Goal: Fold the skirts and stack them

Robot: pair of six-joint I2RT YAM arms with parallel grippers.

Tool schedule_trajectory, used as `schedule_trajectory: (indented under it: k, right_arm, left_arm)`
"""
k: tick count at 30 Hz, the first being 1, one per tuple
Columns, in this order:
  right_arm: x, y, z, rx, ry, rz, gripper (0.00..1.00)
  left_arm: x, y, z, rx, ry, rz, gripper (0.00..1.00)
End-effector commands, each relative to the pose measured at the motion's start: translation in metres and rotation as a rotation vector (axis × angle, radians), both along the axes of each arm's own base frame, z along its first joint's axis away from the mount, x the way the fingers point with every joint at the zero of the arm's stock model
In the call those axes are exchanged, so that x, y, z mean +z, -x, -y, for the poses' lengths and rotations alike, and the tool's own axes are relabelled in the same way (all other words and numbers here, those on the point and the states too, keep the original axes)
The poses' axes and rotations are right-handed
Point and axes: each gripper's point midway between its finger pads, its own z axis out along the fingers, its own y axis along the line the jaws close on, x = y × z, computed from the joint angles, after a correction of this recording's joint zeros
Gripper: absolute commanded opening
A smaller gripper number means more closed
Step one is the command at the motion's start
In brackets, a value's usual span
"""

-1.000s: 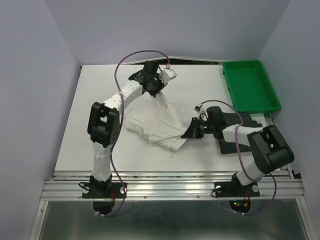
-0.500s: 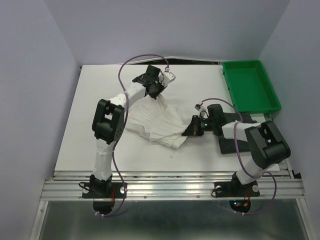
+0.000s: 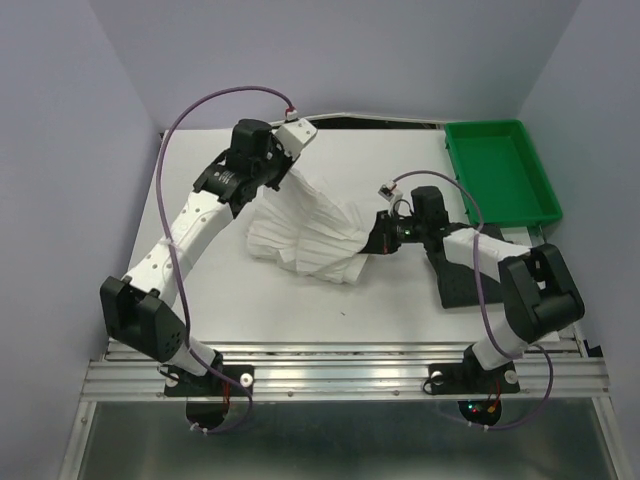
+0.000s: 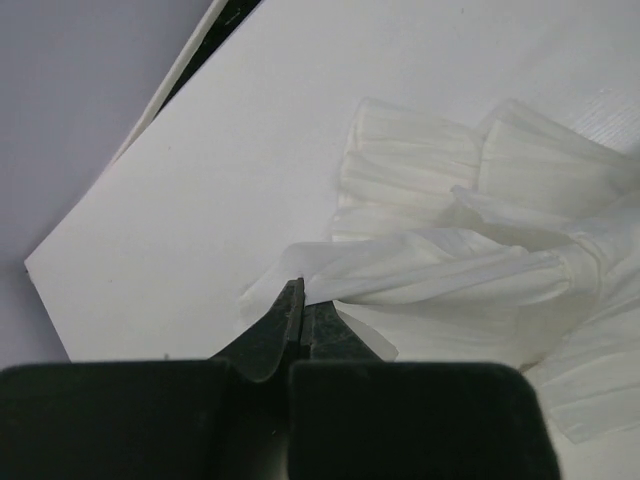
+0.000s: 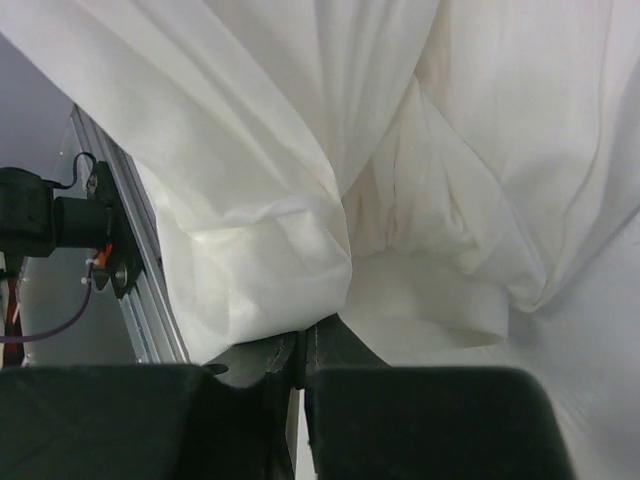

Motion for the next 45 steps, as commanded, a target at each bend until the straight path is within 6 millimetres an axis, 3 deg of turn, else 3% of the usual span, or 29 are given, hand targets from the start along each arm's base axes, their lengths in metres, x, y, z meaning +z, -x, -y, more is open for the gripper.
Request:
schedule_trajectory:
  k: [1,7,8,11,13,14,15,18,19,20,21,22,23,24,25,26,27,28,30,31,34,36,38,39,41,42,43,44,45]
  right_arm:
    - [-0.017,-0.005,-0.005,0.068,0.044,0.020,0.01]
    - [-0.048,-0.028,-0.011,0.036,0.083,-0.055,0.01]
    - [-0.061,-0.029,-0.010,0.025,0.096,-0.093,0.01]
    - [-0.078,-0.027,-0.008,-0.004,0.116,-0.164,0.01]
    - [-0.083,-0.023,-0.007,-0.011,0.121,-0.190,0.01]
    - [-0.086,-0.018,-0.006,-0.015,0.123,-0.209,0.01]
    - [-0.089,-0.016,-0.005,-0.018,0.127,-0.218,0.01]
    - [-0.088,-0.010,-0.002,-0.024,0.129,-0.236,0.01]
    - [-0.088,-0.007,-0.001,-0.028,0.133,-0.234,0.01]
    - [-0.089,-0.007,0.001,-0.043,0.142,-0.234,0.01]
    - [-0.091,-0.005,0.003,-0.049,0.150,-0.240,0.01]
    - [-0.089,-0.005,0.004,-0.056,0.150,-0.235,0.01]
    - [-0.089,-0.004,0.005,-0.060,0.153,-0.237,0.01]
    - [-0.090,-0.004,0.006,-0.073,0.161,-0.240,0.01]
    - [-0.090,-0.004,0.007,-0.073,0.164,-0.239,0.01]
    - [-0.089,-0.005,0.006,-0.072,0.164,-0.237,0.01]
    - [-0.091,-0.005,0.007,-0.080,0.174,-0.250,0.01]
    - [-0.092,-0.006,0.008,-0.085,0.177,-0.252,0.01]
    - [-0.094,-0.006,0.008,-0.094,0.183,-0.262,0.01]
    - [-0.095,-0.005,0.009,-0.101,0.185,-0.267,0.02]
    - [-0.096,0.000,0.013,-0.118,0.205,-0.294,0.15]
    - [-0.091,-0.002,0.013,-0.136,0.202,-0.294,0.27]
    - [-0.075,-0.009,0.011,-0.150,0.184,-0.271,0.44]
    - [-0.071,-0.010,0.012,-0.160,0.193,-0.271,0.48]
    - [-0.046,-0.024,0.009,-0.172,0.182,-0.217,0.64]
    - [-0.040,-0.026,0.012,-0.191,0.201,-0.210,0.65]
    - [-0.021,-0.034,0.014,-0.211,0.200,-0.160,0.69]
    - [-0.013,-0.036,0.014,-0.215,0.199,-0.133,0.72]
    - [-0.005,-0.038,0.015,-0.223,0.199,-0.113,0.76]
  left_arm:
    - [0.012,0.009,-0.019,0.072,-0.009,0.038,0.00]
    - [-0.005,0.014,-0.013,0.029,-0.014,-0.008,0.00]
    - [-0.012,0.008,-0.013,0.043,-0.023,-0.024,0.00]
    - [-0.007,-0.008,-0.006,0.046,-0.011,-0.007,0.00]
    - [-0.008,-0.030,-0.003,0.083,-0.028,0.003,0.00]
    - [-0.027,-0.044,0.002,0.087,-0.050,-0.029,0.00]
    - [-0.011,-0.048,0.002,0.090,-0.038,0.002,0.00]
    - [-0.034,-0.082,0.015,0.102,-0.065,-0.019,0.00]
    - [-0.061,-0.093,0.021,0.099,-0.084,-0.060,0.00]
    - [-0.058,-0.105,0.026,0.096,-0.075,-0.037,0.00]
    - [-0.083,-0.113,0.033,0.084,-0.083,-0.080,0.00]
    - [-0.076,-0.122,0.040,0.073,-0.064,-0.062,0.00]
    - [-0.083,-0.127,0.046,0.066,-0.064,-0.065,0.00]
    - [-0.087,-0.132,0.048,0.072,-0.063,-0.064,0.00]
    - [-0.110,-0.139,0.048,0.083,-0.088,-0.091,0.00]
    - [-0.109,-0.148,0.050,0.093,-0.091,-0.076,0.00]
    - [-0.130,-0.155,0.046,0.117,-0.127,-0.095,0.00]
    - [-0.126,-0.163,0.047,0.128,-0.129,-0.076,0.00]
    - [-0.138,-0.169,0.045,0.136,-0.153,-0.087,0.00]
    - [-0.148,-0.171,0.044,0.133,-0.173,-0.096,0.08]
    - [-0.142,-0.172,0.053,0.094,-0.144,-0.087,0.31]
    - [-0.131,-0.169,0.055,0.085,-0.118,-0.080,0.37]
    - [-0.096,-0.161,0.059,0.060,-0.069,-0.050,0.47]
    - [-0.064,-0.155,0.060,0.051,-0.039,-0.012,0.52]
    - [-0.040,-0.139,0.059,0.024,-0.013,-0.013,0.61]
    - [-0.029,-0.131,0.056,0.019,-0.003,-0.015,0.62]
    - [0.010,-0.104,0.053,-0.032,0.040,0.003,0.62]
    - [0.016,-0.091,0.052,-0.065,0.049,-0.005,0.62]
    - [-0.005,-0.087,0.047,-0.064,0.020,-0.054,0.62]
